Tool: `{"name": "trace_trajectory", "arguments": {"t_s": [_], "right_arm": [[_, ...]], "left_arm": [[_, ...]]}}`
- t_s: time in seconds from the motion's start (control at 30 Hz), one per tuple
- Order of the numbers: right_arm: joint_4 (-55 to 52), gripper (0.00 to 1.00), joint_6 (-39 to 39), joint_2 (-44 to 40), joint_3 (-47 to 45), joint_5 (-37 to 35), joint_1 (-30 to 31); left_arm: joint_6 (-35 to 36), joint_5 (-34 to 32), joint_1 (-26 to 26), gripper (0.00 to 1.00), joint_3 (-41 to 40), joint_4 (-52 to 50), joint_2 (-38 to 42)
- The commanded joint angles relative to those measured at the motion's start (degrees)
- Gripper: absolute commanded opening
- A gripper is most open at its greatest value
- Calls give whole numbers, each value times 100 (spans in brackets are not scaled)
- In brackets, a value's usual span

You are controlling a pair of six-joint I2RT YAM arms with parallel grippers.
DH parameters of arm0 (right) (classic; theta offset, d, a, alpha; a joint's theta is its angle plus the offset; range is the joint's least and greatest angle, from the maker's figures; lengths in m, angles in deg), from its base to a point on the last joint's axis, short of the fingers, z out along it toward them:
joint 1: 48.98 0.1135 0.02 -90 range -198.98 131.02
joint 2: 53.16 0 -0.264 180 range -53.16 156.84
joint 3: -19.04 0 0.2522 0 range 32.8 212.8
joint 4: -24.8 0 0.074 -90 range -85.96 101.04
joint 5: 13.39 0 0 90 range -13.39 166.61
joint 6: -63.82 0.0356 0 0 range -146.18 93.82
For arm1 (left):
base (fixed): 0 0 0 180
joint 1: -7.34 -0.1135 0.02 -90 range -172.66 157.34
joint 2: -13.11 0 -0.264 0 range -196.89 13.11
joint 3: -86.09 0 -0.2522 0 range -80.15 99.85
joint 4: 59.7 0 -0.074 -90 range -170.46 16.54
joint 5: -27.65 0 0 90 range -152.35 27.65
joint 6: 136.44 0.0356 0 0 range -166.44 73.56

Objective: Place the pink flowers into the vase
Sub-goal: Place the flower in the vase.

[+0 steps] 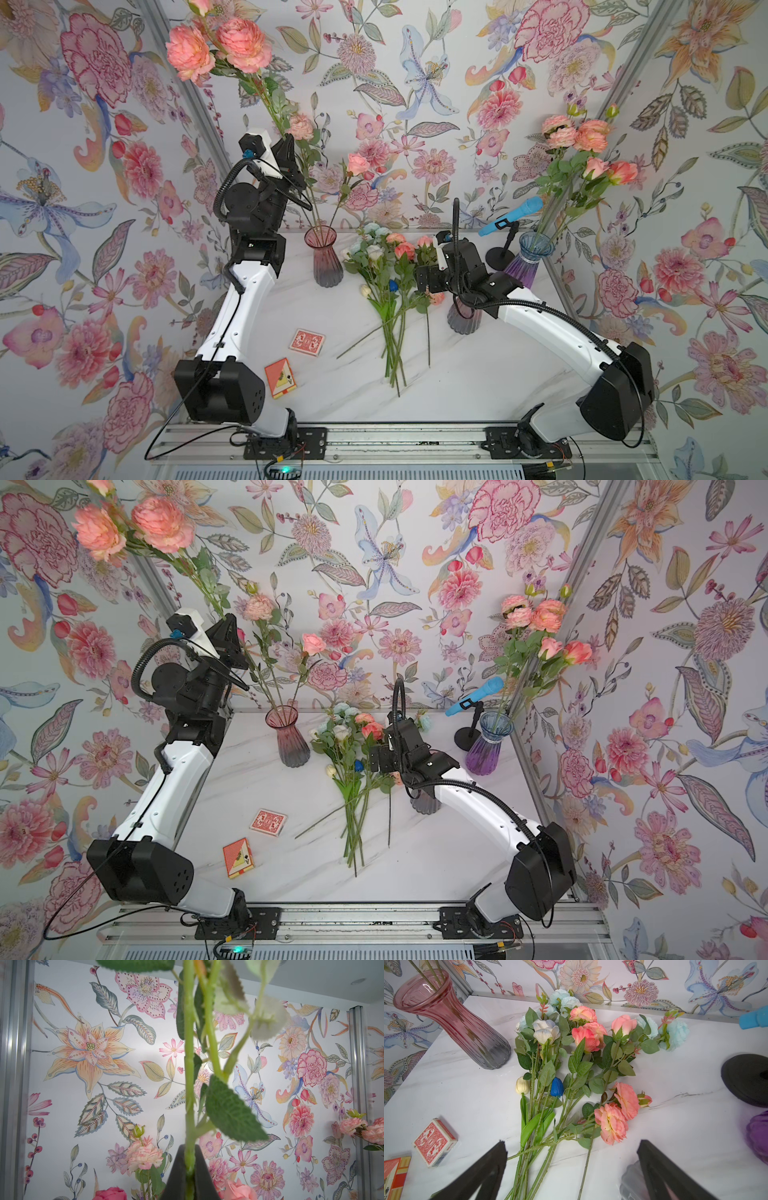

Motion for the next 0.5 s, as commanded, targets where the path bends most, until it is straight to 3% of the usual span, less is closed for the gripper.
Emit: {"name": "trace_trajectory", "arguments": {"t_s": [0.0, 0.47], "right_arm": [[-19, 99, 27, 70, 172, 30, 9], [-14, 99, -1, 484, 516, 143, 32]], "left_arm": [[-175, 132, -65, 0, -365, 575, -157], [-419, 106, -127, 0, -1643, 1305, -409]]}}
